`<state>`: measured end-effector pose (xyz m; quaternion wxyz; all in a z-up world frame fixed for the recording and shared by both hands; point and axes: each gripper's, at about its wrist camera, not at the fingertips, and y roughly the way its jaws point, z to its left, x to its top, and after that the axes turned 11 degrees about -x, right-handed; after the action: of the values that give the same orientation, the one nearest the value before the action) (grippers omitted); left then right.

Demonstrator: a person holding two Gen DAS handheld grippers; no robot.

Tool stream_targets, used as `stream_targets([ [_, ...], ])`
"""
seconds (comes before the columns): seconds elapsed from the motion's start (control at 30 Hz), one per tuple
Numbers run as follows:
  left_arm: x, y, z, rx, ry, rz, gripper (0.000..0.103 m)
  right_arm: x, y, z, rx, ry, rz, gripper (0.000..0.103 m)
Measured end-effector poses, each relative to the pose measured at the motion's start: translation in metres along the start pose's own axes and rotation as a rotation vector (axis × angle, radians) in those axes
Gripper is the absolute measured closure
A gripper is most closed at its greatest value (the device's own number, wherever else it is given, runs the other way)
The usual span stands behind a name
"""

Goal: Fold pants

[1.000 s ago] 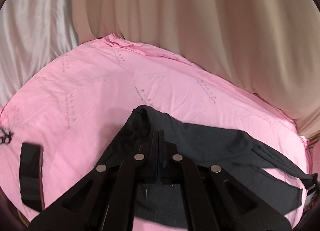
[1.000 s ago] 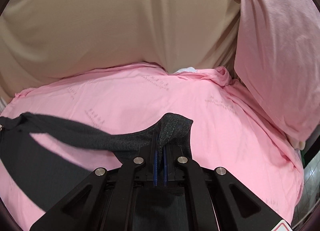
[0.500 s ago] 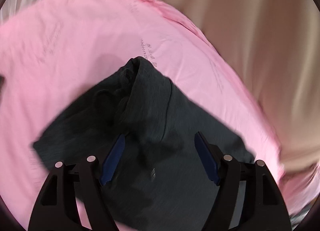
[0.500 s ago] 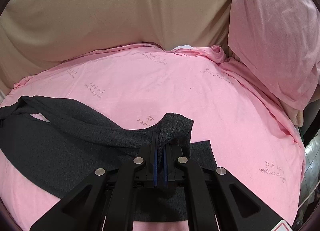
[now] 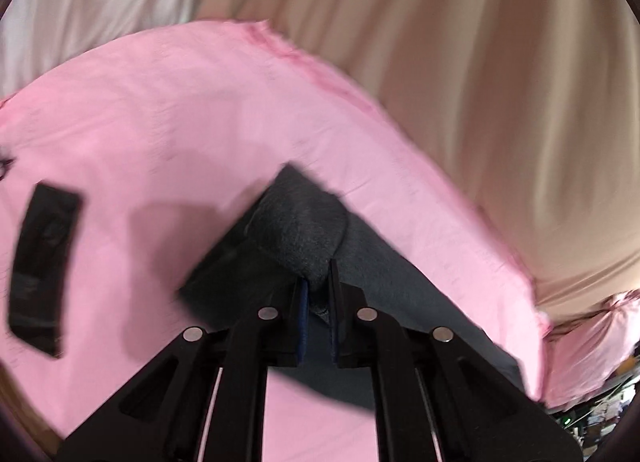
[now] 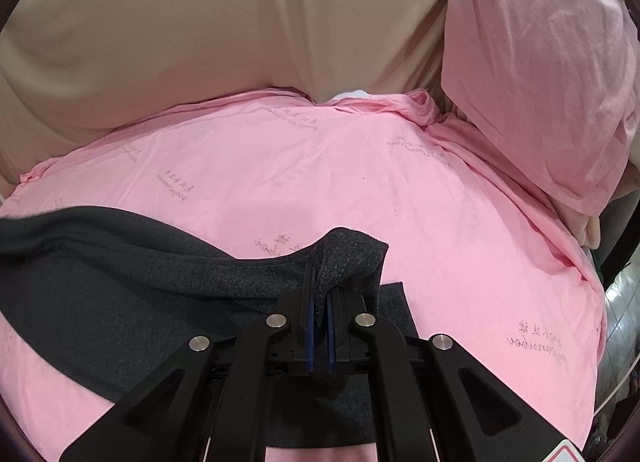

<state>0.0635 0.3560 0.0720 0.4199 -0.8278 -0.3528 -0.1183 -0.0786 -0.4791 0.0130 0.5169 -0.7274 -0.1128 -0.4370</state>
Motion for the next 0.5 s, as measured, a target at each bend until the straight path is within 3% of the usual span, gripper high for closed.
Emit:
stream_targets([
  [0.1,-0.013,0.013,0.029,0.118,-0.025,0.044,0.096,-0.004,0.004,-0.004,0.01,0.028,0.009,0.1],
  [0.27,-0.01,0.032,0.041,0.157,-0.054,0.062,0.096,0.006,-0.008,-0.015,0.016,0.086,-0.017,0.1],
  [0.4,-0.005,0.027,0.027,0.167,-0.003,0.044,0.095,0.007,-0.037,-0.031,0.036,0.117,-0.079,0.099],
  [0.5,-0.017,0.04,0.028,0.258,0.047,0.088,0.092,-0.024,-0.025,-0.04,-0.044,0.099,0.008,0.08],
])
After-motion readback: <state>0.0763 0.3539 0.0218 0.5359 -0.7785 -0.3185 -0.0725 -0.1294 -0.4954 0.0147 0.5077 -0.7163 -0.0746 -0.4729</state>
